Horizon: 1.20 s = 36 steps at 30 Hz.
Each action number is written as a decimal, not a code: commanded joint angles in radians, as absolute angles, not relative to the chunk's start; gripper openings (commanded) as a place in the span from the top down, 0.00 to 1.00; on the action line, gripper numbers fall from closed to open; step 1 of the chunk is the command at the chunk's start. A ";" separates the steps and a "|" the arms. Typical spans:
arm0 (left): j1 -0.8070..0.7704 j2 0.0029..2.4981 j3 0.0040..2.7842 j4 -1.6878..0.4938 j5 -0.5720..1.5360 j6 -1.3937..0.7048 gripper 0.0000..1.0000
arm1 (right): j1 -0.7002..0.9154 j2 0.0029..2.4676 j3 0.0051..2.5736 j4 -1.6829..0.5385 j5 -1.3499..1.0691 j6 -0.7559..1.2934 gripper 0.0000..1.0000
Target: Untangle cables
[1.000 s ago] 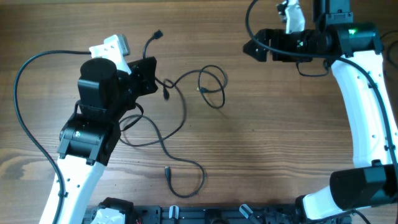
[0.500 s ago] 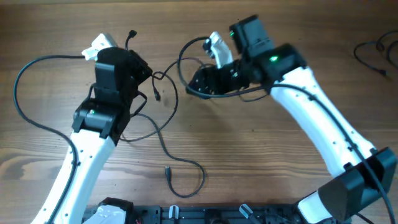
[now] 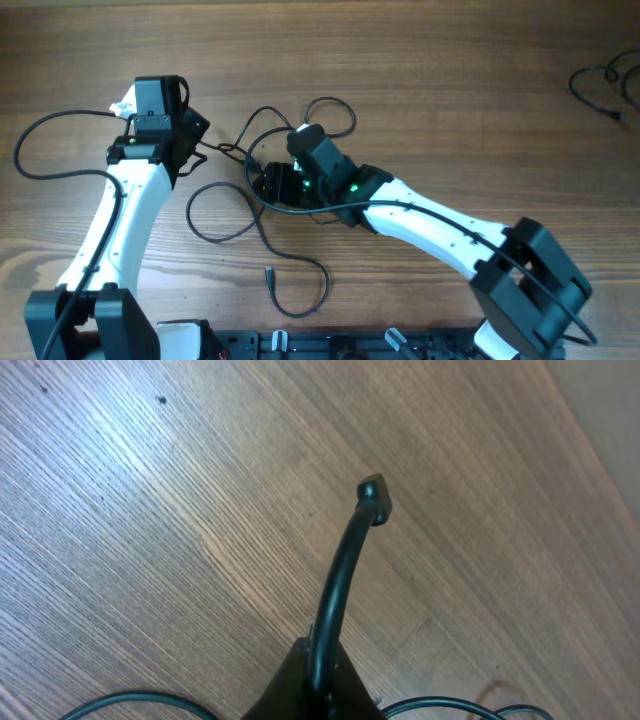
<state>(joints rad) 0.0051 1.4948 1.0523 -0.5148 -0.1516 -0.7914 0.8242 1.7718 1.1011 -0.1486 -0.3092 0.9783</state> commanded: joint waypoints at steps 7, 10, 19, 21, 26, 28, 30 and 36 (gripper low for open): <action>0.009 1.509 1.054 -0.521 -0.142 -0.793 0.96 | 0.809 1.871 1.096 -0.051 -0.289 0.859 0.95; 0.009 1.509 1.054 -0.521 -0.143 -0.793 0.96 | 0.719 1.702 1.144 -0.197 -0.363 0.764 0.95; 0.009 1.522 1.053 -0.527 -0.151 -0.793 0.96 | 0.438 1.120 1.308 -0.308 -0.534 0.743 0.96; 0.009 1.522 1.053 -0.528 -0.163 -0.793 0.96 | 0.363 1.074 1.308 -0.302 -0.591 0.780 0.96; 0.009 1.522 1.053 -0.532 -0.173 -0.793 0.96 | 0.060 1.065 1.308 -0.279 -0.630 0.790 0.95; 0.009 1.522 1.053 -0.536 -0.177 -0.793 0.96 | -0.074 1.089 1.308 -0.315 -0.649 0.768 0.95; 0.009 1.522 1.053 -0.535 -0.177 -0.793 0.96 | -0.098 1.129 1.308 -0.444 -0.639 0.685 0.95; 0.009 1.522 1.053 -0.540 -0.177 -0.793 0.96 | -0.055 1.504 1.308 -0.910 -0.431 0.391 0.91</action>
